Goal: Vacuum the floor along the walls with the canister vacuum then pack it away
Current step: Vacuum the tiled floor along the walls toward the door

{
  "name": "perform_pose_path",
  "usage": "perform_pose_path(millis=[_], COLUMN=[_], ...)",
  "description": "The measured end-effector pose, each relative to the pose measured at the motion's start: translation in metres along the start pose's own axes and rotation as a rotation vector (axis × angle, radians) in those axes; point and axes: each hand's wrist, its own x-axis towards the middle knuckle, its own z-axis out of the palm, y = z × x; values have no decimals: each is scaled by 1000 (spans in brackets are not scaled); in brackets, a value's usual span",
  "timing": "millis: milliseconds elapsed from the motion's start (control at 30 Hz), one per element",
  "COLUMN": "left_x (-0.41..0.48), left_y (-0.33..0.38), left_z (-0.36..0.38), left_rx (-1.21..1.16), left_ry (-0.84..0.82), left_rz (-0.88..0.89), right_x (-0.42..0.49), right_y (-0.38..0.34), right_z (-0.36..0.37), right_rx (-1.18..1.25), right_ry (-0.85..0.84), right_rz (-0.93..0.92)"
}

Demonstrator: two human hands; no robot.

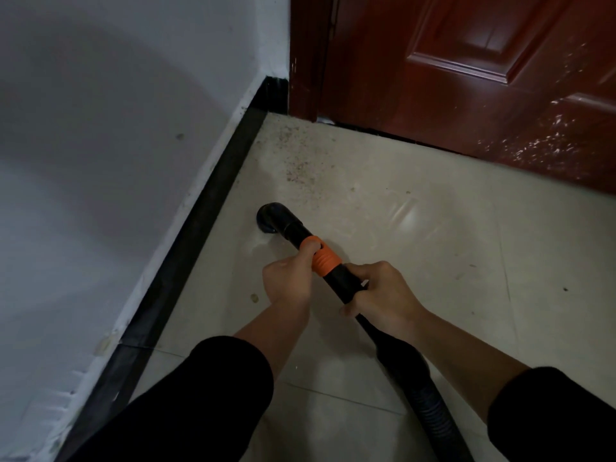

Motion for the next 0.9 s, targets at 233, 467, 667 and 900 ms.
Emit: perform_pose_path(millis=[233,467,667,900], left_x=[14,21,27,31], left_y=[5,8,9,13], left_z=[-13,-29,-40,-46], left_rx=[-24,-52,-74,-97], left_ry=[75,131,164,146], left_rz=[17,33,51,36], right_x=[10,15,19,21], right_y=[-13,-25,-31,-37], right_z=[18,35,46,54], right_rx=[31,61,80,71], right_ry=[-17,-47,-66,-74], right_rz=[-31,-61,-77,-93])
